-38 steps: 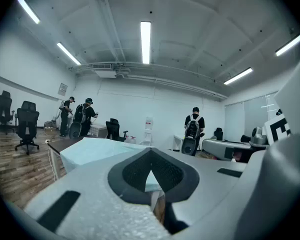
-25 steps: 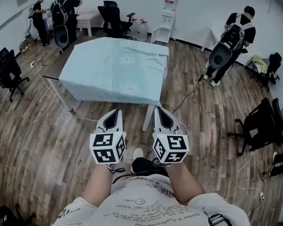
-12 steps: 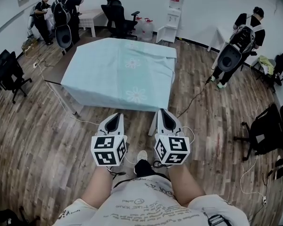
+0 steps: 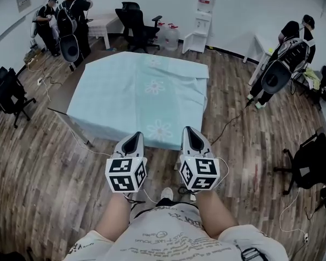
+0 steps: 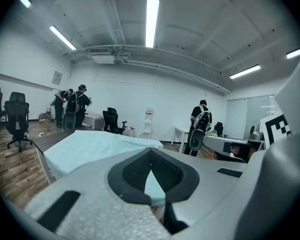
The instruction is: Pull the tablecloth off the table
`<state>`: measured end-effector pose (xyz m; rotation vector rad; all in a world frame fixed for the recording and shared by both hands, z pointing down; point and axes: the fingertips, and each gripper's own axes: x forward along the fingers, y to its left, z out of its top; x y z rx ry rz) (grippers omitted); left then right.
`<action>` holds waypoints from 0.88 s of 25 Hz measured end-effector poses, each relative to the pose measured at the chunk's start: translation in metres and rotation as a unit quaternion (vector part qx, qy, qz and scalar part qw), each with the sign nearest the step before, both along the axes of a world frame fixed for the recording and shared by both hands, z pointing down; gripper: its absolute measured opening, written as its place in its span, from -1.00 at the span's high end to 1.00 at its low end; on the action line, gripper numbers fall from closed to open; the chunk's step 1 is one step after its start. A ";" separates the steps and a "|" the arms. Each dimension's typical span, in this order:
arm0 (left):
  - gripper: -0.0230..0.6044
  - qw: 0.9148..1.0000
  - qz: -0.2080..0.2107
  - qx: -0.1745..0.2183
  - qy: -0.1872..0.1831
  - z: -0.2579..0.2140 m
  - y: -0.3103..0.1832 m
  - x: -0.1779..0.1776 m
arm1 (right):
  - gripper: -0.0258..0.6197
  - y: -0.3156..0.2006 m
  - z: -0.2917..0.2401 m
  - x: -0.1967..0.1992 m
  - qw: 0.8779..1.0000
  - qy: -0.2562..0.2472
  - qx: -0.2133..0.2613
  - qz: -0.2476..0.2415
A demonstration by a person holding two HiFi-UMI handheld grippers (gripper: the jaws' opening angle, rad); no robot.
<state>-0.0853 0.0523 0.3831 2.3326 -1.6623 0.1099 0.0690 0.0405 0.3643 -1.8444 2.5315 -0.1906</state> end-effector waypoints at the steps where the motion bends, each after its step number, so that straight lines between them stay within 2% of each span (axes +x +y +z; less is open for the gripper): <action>1: 0.89 1.000 -0.001 -0.002 0.002 0.000 -0.013 -0.001 | 0.88 -0.012 0.000 0.000 1.000 0.001 0.000 0.000; 9: 0.89 1.000 0.007 -0.008 0.010 0.006 -0.101 0.015 | 0.88 -0.095 0.006 0.020 1.000 0.008 -0.010 0.008; 14: 0.89 1.000 0.005 -0.011 0.002 0.013 -0.148 0.026 | 0.88 -0.138 0.012 0.029 1.000 0.014 -0.011 0.002; 22: 0.89 1.000 -0.016 -0.019 -0.009 0.021 -0.188 0.031 | 0.88 -0.183 0.025 0.042 1.000 0.012 -0.025 -0.009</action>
